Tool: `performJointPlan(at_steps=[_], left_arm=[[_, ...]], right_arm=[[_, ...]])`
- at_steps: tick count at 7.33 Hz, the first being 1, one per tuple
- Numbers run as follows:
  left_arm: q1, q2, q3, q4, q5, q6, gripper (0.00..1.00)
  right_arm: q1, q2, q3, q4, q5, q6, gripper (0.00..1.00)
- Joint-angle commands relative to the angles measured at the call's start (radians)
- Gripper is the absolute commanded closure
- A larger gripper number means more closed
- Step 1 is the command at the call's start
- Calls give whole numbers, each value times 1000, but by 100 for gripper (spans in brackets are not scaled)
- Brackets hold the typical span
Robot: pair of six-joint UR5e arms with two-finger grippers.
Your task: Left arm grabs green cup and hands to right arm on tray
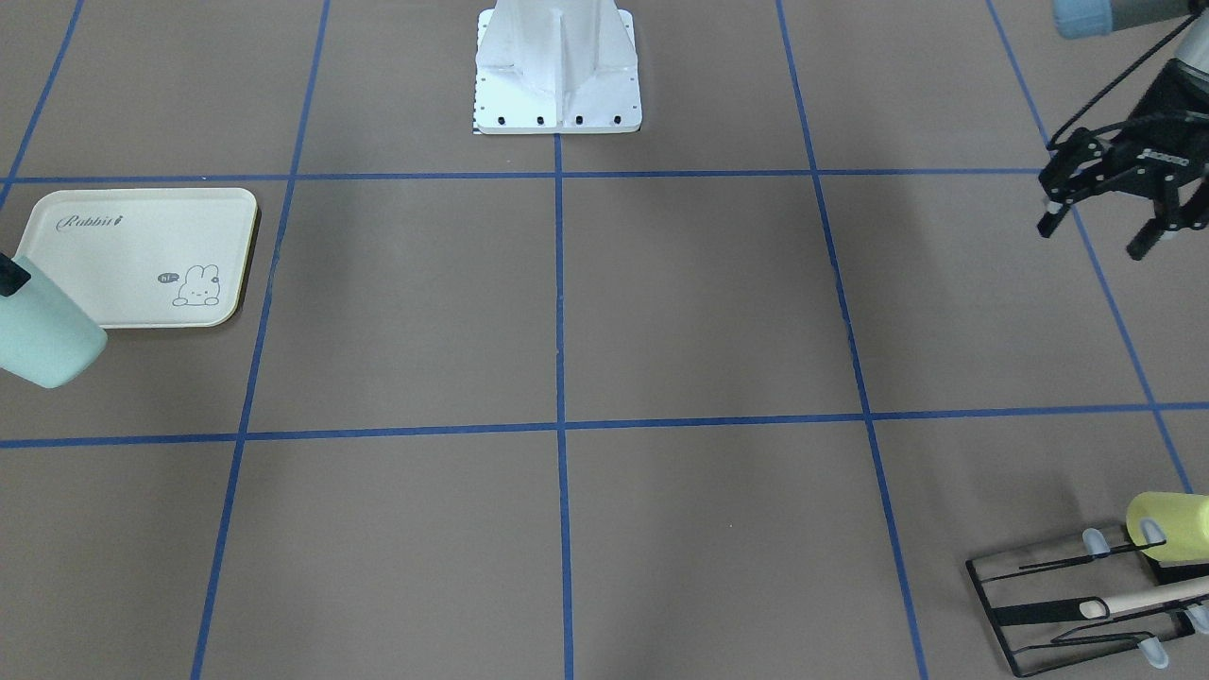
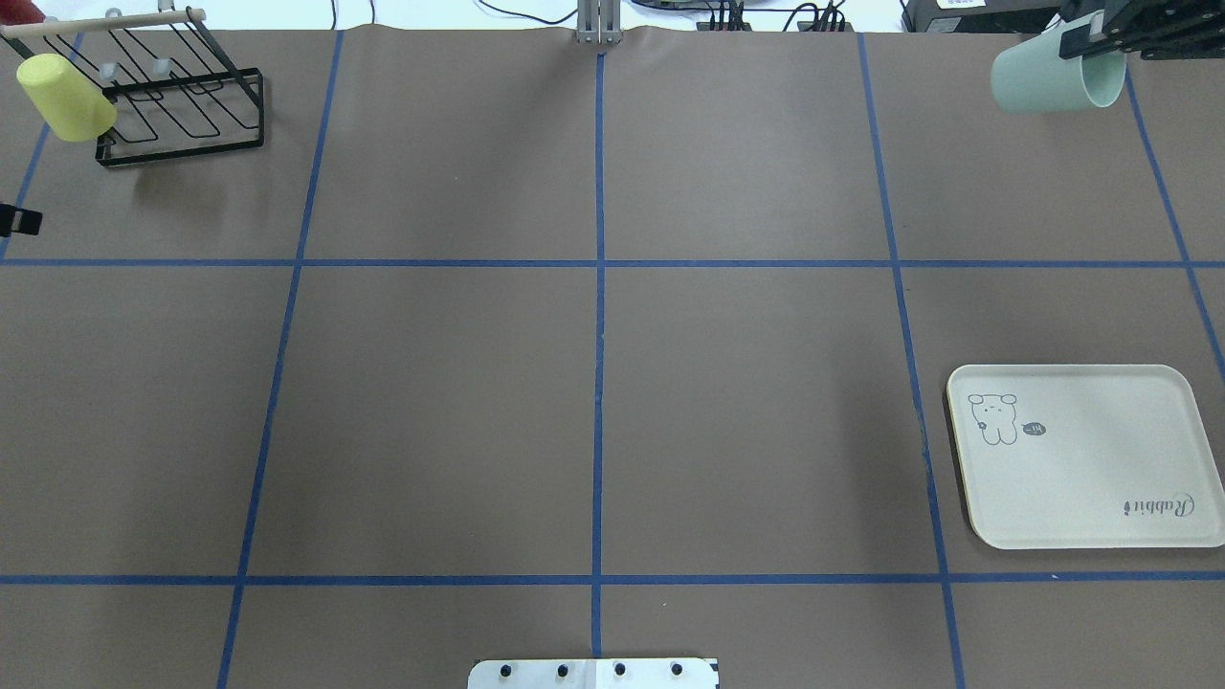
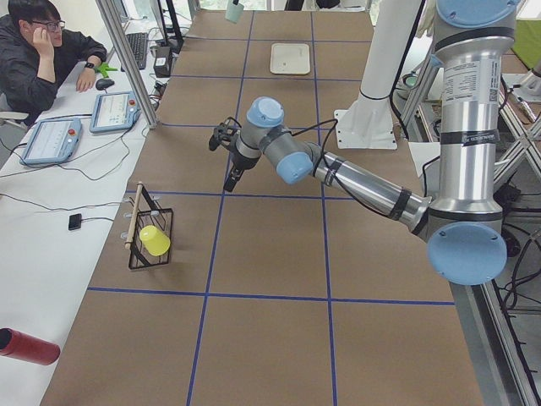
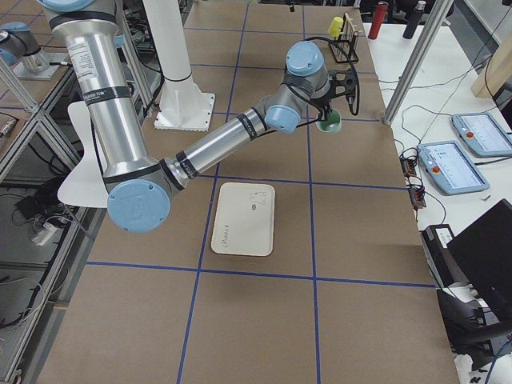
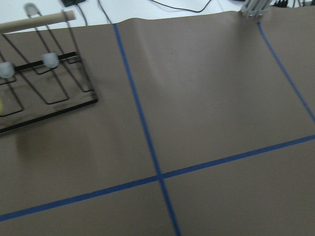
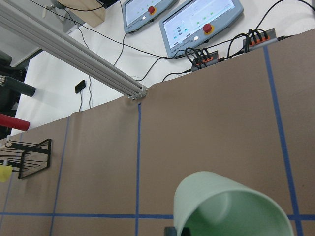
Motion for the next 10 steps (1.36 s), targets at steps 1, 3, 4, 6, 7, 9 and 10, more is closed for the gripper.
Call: performJointPlan(at_steps=[1, 3, 4, 6, 7, 9, 10], left_arm=[[-132, 92, 113, 24, -30, 251, 0], [-317, 97, 197, 229, -127, 509, 0], [-330, 93, 220, 420, -129, 513, 0], [-390, 109, 236, 500, -123, 507, 0], [-393, 149, 234, 500, -129, 507, 0], [-395, 162, 226, 492, -130, 507, 0], [-395, 162, 226, 492, -130, 507, 0]], right_arm=[[9, -24, 0, -160, -5, -218, 100], [9, -32, 0, -213, -5, -292, 100], [5, -41, 2, -234, -5, -338, 100], [3, -67, 5, -278, -2, -447, 100], [-17, -96, 14, -292, -5, -487, 100], [-143, -243, 113, -296, -189, -483, 100], [-185, -291, 136, -296, -229, -474, 100]])
